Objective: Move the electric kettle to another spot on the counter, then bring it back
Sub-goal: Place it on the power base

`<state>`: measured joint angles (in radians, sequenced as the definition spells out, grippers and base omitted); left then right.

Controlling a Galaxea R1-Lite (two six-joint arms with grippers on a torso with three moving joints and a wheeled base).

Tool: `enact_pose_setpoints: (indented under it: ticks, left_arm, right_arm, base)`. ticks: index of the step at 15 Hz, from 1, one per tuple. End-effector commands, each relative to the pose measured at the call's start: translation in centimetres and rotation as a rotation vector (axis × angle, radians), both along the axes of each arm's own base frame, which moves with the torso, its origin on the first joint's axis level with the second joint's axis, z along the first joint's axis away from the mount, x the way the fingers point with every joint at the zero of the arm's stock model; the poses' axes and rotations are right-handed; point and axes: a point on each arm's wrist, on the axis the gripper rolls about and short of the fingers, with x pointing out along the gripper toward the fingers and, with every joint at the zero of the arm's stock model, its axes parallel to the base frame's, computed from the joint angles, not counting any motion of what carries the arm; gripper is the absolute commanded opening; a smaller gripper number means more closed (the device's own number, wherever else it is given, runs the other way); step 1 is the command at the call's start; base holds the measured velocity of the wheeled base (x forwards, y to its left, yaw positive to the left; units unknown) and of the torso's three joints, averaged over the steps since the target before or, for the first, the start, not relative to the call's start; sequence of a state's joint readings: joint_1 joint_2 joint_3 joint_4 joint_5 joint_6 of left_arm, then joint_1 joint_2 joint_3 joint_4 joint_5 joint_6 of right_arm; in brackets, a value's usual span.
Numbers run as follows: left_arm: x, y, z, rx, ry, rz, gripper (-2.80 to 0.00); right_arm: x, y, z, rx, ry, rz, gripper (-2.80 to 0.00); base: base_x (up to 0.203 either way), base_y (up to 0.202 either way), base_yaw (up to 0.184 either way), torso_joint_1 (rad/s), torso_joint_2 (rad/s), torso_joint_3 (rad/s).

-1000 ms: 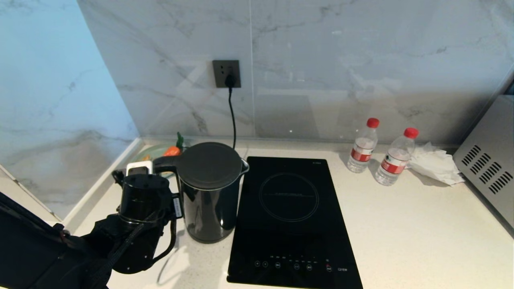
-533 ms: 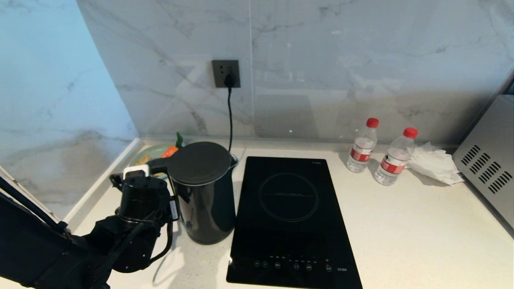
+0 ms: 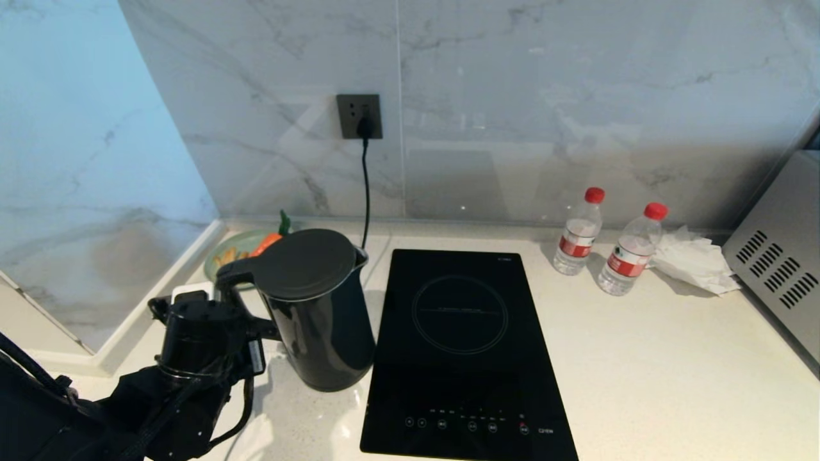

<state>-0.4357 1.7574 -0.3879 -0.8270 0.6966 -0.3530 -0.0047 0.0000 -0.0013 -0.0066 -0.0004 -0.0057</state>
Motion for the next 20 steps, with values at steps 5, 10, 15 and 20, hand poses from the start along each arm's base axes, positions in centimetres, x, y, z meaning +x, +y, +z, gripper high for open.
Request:
enact_pose_setpoints:
  ticks: [5, 10, 15, 20]
  left_arm:
    - [-1.0, 0.4, 0.5, -0.016, -0.022, 0.004, -2.80]
    - [-4.4, 1.2, 0.1, -0.136, 0.067, -0.260, -2.80]
    - [-2.7, 1.1, -1.8, -0.022, 0.191, -0.425, -2.80]
    - [2.2, -0.4, -5.5, 0.039, 0.183, -0.323, -2.80]
  right_arm:
    - [0.0, 0.0, 0.0, 0.000, -0.001, 0.002, -2.80]
    - [0.0, 0.0, 0.0, 0.000, 0.000, 0.000, -2.80]
    - [0.0, 0.0, 0.0, 0.000, 0.000, 0.000, -2.80]
    - [0.0, 0.0, 0.0, 0.000, 0.001, 0.000, -2.80]
  base:
    - [0.000, 0.000, 0.000, 0.000, 0.00, 0.000]
    - [0.000, 0.000, 0.000, 0.000, 0.00, 0.000]
    - [0.000, 0.000, 0.000, 0.000, 0.00, 0.000]
    - [0.000, 0.000, 0.000, 0.000, 0.00, 0.000]
